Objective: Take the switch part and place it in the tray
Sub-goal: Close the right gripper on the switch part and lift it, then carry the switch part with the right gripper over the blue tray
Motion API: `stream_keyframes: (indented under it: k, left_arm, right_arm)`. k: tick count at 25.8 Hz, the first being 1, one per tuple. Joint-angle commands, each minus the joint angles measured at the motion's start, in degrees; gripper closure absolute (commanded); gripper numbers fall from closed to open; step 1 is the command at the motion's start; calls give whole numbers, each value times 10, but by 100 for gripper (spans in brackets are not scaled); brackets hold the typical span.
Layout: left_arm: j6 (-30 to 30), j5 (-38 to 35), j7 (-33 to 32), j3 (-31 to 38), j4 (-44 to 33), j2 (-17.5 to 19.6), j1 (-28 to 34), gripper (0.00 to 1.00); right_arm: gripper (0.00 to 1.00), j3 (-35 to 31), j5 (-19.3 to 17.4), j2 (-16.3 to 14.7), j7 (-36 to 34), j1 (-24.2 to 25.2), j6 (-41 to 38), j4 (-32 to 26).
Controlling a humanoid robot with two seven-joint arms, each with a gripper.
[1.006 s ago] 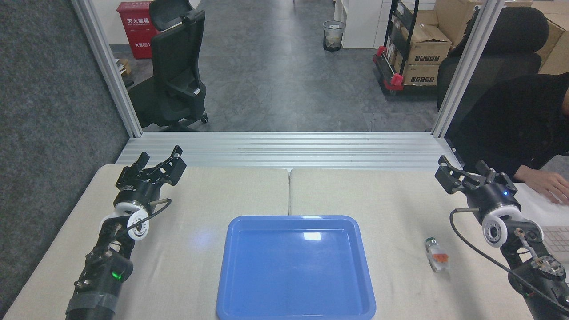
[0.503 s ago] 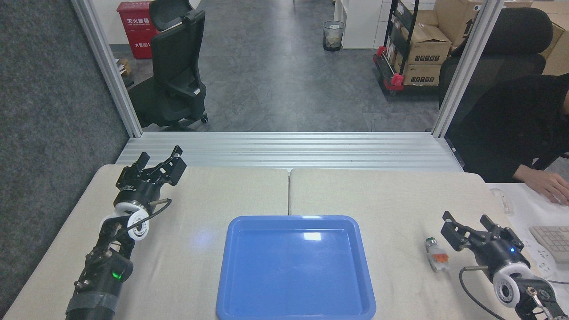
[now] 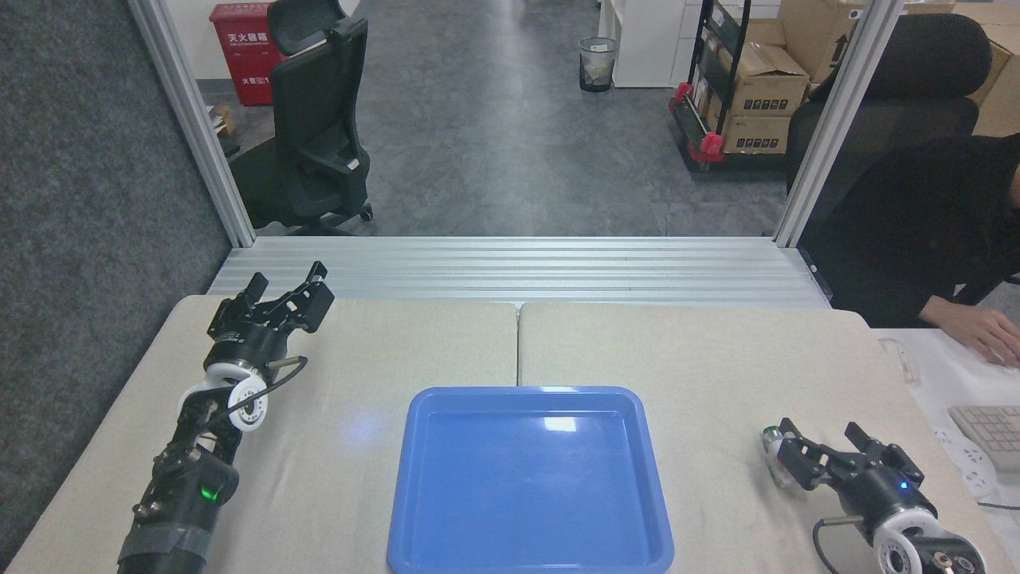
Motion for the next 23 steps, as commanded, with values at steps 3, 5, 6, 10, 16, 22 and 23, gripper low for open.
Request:
stream_keyframes:
  k: [3, 5, 6, 10, 16, 22, 23]
  left_arm:
    - [0, 0, 0, -13, 0, 0, 0, 0]
    - [0, 0, 0, -13, 0, 0, 0, 0]
    - [0, 0, 0, -13, 0, 0, 0, 0]
    - [0, 0, 0, -13, 0, 0, 0, 0]
    - [0, 0, 0, -13, 0, 0, 0, 0]
    - [0, 0, 0, -13, 0, 0, 0, 0]
    - [0, 0, 0, -13, 0, 0, 0, 0]
  right_arm:
    - [11, 77, 10, 22, 1, -4, 4, 51]
    - [31, 86, 21, 22, 0, -4, 8, 60]
    - [37, 86, 26, 23, -1, -4, 8, 61]
    - [68, 87, 28, 26, -2, -3, 13, 59]
    - [100, 76, 27, 28, -1, -11, 24, 47]
    - [100, 9, 34, 95, -14, -42, 21, -133]
    - [100, 30, 57, 101, -11, -45, 21, -171]
